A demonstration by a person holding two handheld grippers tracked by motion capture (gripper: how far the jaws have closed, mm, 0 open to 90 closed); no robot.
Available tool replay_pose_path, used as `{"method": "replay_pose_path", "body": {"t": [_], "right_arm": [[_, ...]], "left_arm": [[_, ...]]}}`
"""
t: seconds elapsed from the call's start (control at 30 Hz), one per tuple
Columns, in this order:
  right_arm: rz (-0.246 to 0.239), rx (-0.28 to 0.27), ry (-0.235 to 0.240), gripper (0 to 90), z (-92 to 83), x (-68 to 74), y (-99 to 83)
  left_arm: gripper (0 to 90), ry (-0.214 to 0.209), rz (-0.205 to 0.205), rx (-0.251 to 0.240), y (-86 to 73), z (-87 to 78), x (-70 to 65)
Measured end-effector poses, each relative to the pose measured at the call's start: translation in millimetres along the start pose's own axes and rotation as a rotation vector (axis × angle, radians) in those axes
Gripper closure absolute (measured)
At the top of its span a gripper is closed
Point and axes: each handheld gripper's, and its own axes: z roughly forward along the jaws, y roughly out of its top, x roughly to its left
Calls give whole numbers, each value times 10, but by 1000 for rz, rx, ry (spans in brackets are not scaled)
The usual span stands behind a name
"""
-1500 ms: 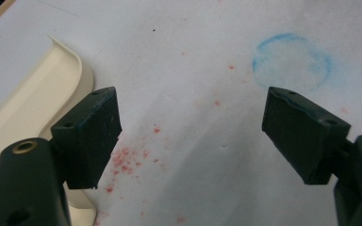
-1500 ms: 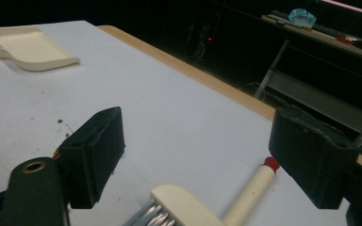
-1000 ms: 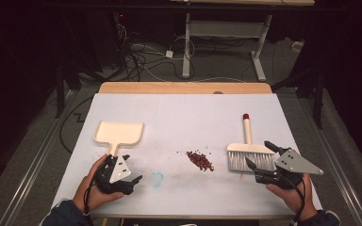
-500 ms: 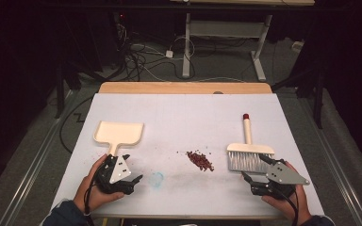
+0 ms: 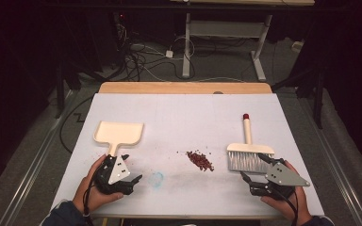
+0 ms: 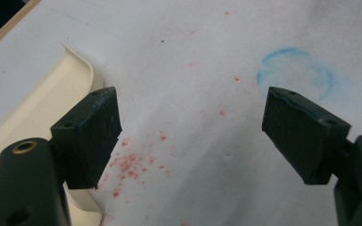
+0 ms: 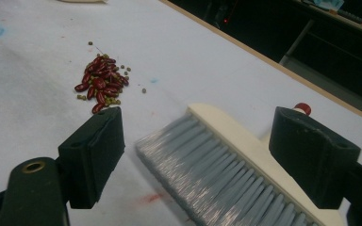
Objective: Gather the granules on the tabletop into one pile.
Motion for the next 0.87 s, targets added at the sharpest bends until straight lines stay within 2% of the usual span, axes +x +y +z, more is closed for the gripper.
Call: {"method": "replay_pose_path", "body": {"t": [0.87], "right_arm": [[-29,12,2,176,20,51,19]], "left_arm": [[197,1,-6,0,4,17,10]]}}
